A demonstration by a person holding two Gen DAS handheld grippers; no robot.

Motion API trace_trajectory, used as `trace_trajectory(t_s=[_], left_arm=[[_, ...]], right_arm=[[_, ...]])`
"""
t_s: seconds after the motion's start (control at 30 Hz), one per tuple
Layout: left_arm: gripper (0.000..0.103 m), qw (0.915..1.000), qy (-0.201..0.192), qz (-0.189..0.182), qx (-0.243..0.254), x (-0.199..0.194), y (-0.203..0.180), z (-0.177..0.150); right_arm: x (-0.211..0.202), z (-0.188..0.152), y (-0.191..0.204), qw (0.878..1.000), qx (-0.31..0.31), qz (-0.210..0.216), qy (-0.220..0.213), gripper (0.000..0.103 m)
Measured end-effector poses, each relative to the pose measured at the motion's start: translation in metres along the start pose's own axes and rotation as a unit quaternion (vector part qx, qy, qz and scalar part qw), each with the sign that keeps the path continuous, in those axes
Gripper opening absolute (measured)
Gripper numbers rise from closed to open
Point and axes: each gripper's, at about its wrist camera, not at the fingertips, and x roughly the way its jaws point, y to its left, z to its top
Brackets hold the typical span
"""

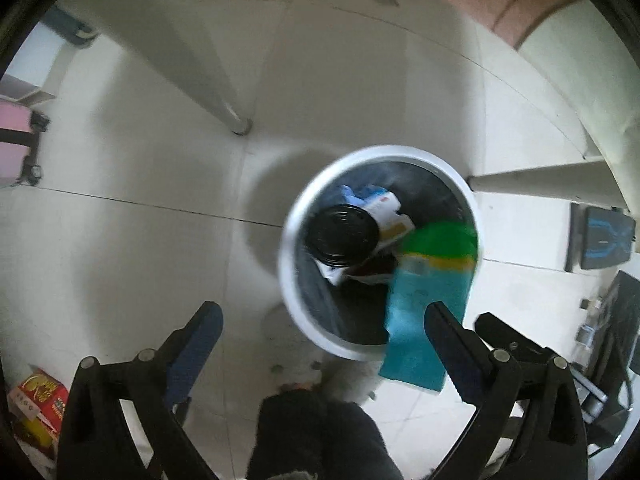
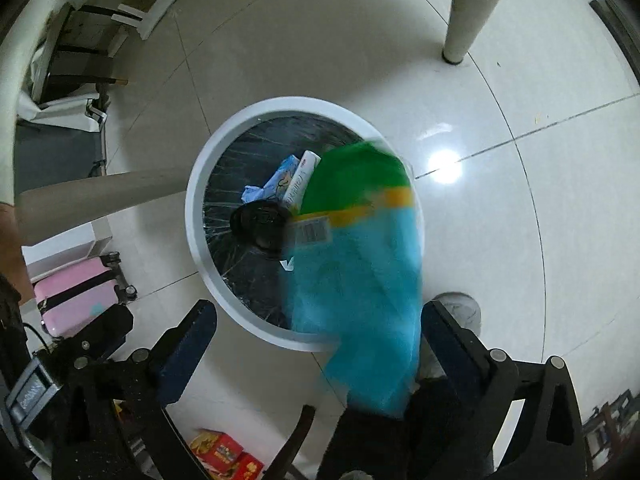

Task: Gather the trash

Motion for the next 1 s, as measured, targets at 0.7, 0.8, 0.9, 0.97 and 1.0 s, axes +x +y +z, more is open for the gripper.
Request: trace_trajectory(t_s=[0.7, 0.8, 0.9, 0.97, 1.0], left_arm=[[0.103, 0.9961, -0.044, 0.068, 0.033, -0.187, -0.041, -0.093], [0.103, 0.9964, -0.049, 0.060, 0.035, -0.229, -0.050, -0.110], [0.103, 0.9962, -0.060, 0.045, 0.045, -0.281, -0.057, -0.129], [0.103, 0.9962, -0.066, 0.028, 0.050, -0.313, -0.060, -0.141], [0.103, 0.9959, -0.070, 0.021, 0.054, -0.328, -0.063, -0.147]], right_arm=[[-0.244, -0.066, 0.026, 0.984, -0.107, -0.128, -0.061, 0.103], [-0.297, -0.088, 0.037, 0.982, -0.118, -0.125, -0.073, 0.103], [-0.353, -0.112, 0.045, 0.985, -0.117, -0.106, -0.074, 0.103], [-0.384, -0.126, 0.051, 0.985, -0.120, -0.096, -0.077, 0.103], [-0.409, -0.137, 0.055, 0.986, -0.122, -0.084, -0.079, 0.103]])
